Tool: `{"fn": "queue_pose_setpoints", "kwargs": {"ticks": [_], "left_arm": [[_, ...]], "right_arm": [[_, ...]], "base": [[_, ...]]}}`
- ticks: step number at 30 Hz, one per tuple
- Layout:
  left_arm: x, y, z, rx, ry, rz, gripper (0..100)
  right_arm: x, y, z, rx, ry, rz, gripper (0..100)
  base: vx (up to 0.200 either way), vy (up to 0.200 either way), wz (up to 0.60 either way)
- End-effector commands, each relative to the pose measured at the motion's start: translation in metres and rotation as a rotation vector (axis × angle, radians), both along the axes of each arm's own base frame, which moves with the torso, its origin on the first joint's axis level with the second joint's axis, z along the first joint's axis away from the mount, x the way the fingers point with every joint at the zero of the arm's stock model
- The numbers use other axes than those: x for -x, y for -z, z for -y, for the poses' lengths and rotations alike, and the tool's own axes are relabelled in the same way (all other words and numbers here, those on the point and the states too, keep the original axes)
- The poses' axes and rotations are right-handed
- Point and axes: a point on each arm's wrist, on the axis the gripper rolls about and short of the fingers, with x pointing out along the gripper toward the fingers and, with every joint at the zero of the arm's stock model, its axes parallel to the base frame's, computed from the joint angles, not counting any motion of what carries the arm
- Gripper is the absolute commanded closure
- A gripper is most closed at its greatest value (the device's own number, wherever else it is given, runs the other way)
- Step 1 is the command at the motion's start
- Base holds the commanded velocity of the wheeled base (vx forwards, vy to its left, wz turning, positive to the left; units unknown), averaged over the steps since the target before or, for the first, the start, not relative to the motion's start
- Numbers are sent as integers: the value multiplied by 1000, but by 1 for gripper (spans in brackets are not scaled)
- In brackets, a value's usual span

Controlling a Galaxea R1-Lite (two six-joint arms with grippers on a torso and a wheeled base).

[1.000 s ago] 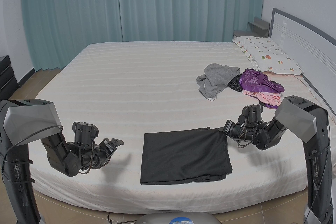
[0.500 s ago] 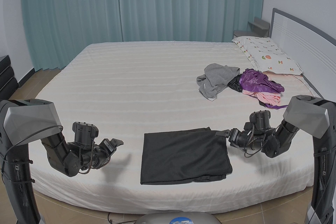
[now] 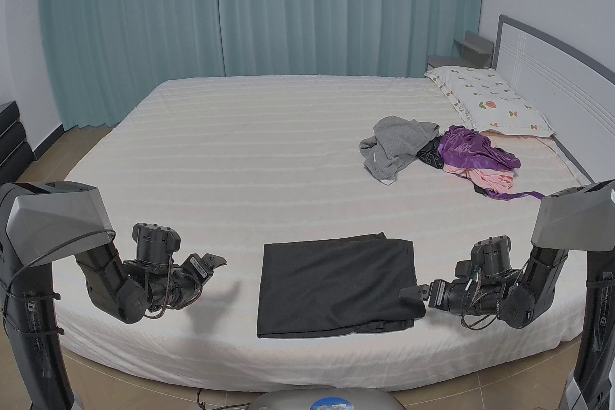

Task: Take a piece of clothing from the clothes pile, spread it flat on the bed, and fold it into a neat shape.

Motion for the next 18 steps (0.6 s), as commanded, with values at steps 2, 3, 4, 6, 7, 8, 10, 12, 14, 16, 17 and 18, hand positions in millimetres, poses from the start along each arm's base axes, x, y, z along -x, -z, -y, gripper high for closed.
{"fn": "queue_pose_setpoints", "kwargs": {"ticks": [2,3,4,6,7,8,10,12,14,16,17,18], "left_arm": [[0,1,0,0,-1,-2,0],[0,1,0,0,-1,-2,0],[0,1,0,0,1,-2,0],[0,1,0,0,1,-2,0],[0,1,0,0,-1,-2,0],[0,1,0,0,-1,-2,0],[0,1,0,0,-1,-2,0],[0,1,0,0,1,-2,0],[0,1,0,0,-1,-2,0],[0,1,0,1,-2,-2,0],[0,0,0,2,-3,-1,0],[0,0,0,3,-3,1,0]], "right_arm": [[7,7,0,46,-39,-5,0],[7,8,0,55,-48,-3,100],[7,9,0,57,-48,-6,100],[8,8,-1,61,-47,-4,100],[9,8,0,62,-48,-5,100],[12,7,0,67,-52,-10,100],[16,8,2,71,-54,-19,100],[16,6,2,72,-56,-15,100],[17,5,2,72,-55,-15,100],[18,1,3,70,-55,-7,100],[19,-1,3,69,-56,-5,100],[20,-2,4,69,-54,-5,100]], "base": [[0,0,0],[0,0,0],[0,0,0],[0,0,0],[0,0,0],[0,0,0],[0,0,0],[0,0,0],[0,0,0],[0,0,0],[0,0,0],[0,0,0]]}}
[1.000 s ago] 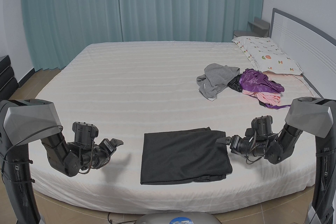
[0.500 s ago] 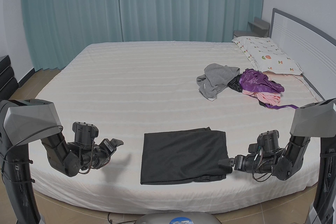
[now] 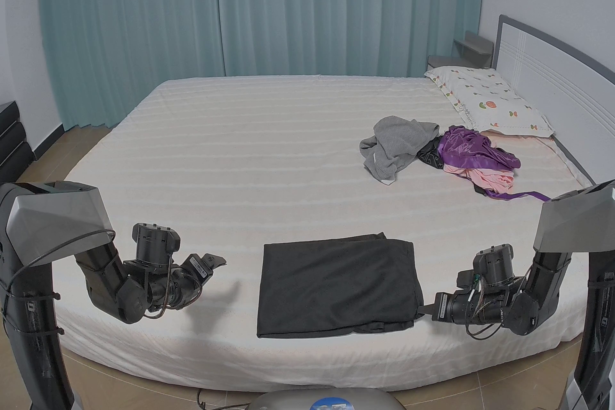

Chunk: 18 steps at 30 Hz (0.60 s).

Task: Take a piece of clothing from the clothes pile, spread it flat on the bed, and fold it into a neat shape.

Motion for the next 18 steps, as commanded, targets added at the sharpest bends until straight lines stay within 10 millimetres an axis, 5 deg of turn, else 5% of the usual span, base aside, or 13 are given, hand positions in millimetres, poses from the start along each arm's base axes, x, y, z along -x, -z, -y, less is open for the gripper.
{"fn": "queue_pose_setpoints", "kwargs": {"ticks": [1,18], "left_arm": [[0,0,0,2,-1,2,0],[0,0,0,3,-2,1,0]], "right_arm": [[3,-6,1,-3,1,9,100],[9,-2,13,44,-26,8,100]], "base": [[0,0,0],[0,0,0]]}}
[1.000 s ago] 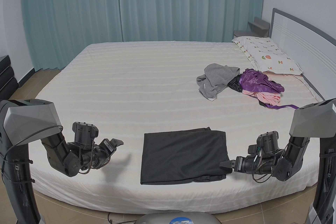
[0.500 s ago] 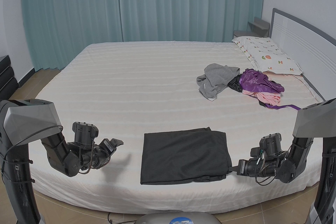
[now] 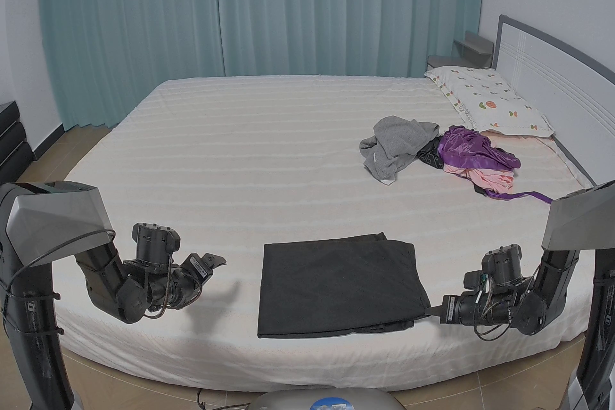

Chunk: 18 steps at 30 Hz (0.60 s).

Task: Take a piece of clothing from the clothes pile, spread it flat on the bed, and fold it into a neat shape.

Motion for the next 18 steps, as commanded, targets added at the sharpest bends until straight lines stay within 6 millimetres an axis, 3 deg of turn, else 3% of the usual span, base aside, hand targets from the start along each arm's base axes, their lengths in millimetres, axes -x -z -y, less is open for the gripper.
{"fn": "queue_pose_setpoints", "kwargs": {"ticks": [1,3,4,13,18], "left_arm": [[0,0,0,1,0,-1,0],[0,0,0,1,0,0,0],[0,-1,0,1,0,2,0],[0,0,0,1,0,0,0],[0,0,0,1,0,0,0]], "right_arm": [[1,3,1,5,0,-13,100],[1,5,1,6,0,-18,100],[0,5,1,6,0,-19,0],[-9,3,-1,2,0,11,0],[-37,-5,-4,-32,35,84,0]], "base": [[0,0,0],[0,0,0],[0,0,0],[0,0,0],[0,0,0]]}}
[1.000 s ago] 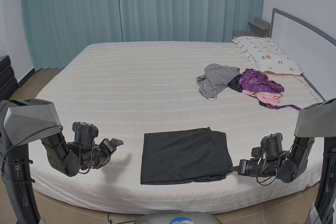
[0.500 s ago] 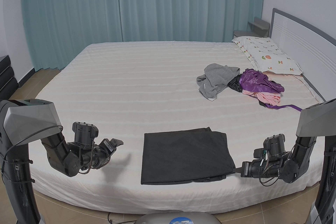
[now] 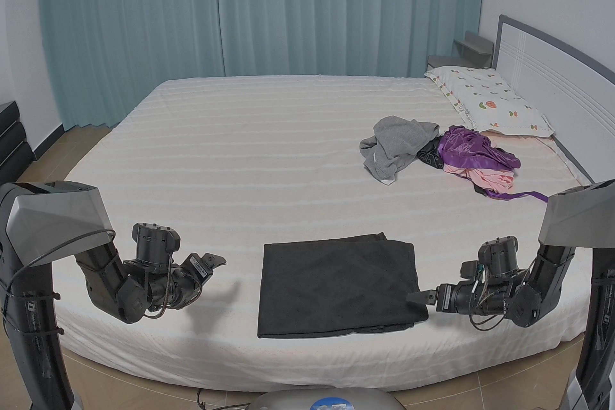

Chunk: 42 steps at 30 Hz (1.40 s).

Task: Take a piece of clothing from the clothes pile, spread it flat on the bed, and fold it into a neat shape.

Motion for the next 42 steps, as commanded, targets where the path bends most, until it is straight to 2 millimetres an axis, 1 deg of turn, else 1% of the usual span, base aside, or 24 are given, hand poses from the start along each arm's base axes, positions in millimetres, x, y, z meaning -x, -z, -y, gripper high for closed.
{"fn": "queue_pose_setpoints", "kwargs": {"ticks": [1,2,3,4,5,9,10,13,15,16,18,23,25,29,33,36,40,42], "left_arm": [[0,0,0,1,0,0,0],[0,0,0,1,0,0,0],[0,0,0,1,0,0,0],[0,0,0,1,0,0,0],[0,0,0,1,0,0,0],[0,0,0,1,0,0,0],[0,0,0,1,0,0,0],[0,0,0,1,0,0,0],[0,0,0,1,0,0,0],[0,0,0,1,0,0,0],[0,0,0,0,1,0,0],[0,0,0,-1,1,-1,0],[0,0,0,-1,1,-1,0],[0,0,0,-1,1,-1,0],[0,0,0,-1,1,-1,0],[0,0,1,-2,3,-1,0],[0,0,1,-2,3,-1,0],[0,0,0,-2,2,-1,0]], "right_arm": [[-19,-5,-2,-25,26,44,0],[-29,-7,-4,-51,50,50,0],[-36,-9,-5,-75,73,49,0],[-37,-9,-5,-81,80,46,0],[-46,-11,-7,-109,104,48,0],[-68,0,-5,-130,153,40,0],[-70,0,-5,-130,156,39,0],[-91,10,-3,-120,195,54,0],[-97,12,-3,-119,207,56,0],[-103,16,-4,-123,224,55,0],[-109,18,-6,-136,237,47,0],[-120,14,-5,-163,257,67,0],[-123,15,-6,-168,261,69,0],[-130,22,-12,-171,249,76,0],[-135,25,-17,-175,238,82,0],[-141,21,-22,-182,230,95,0],[-148,24,-32,-207,231,96,0],[-149,24,-33,-210,232,97,0]], "base": [[0,0,0],[0,0,0],[0,0,0],[0,0,0],[0,0,0],[0,0,0],[0,0,0],[0,0,0],[0,0,0],[0,0,0],[0,0,0],[0,0,0],[0,0,0],[0,0,0],[0,0,0],[0,0,0],[0,0,0],[0,0,0]]}}
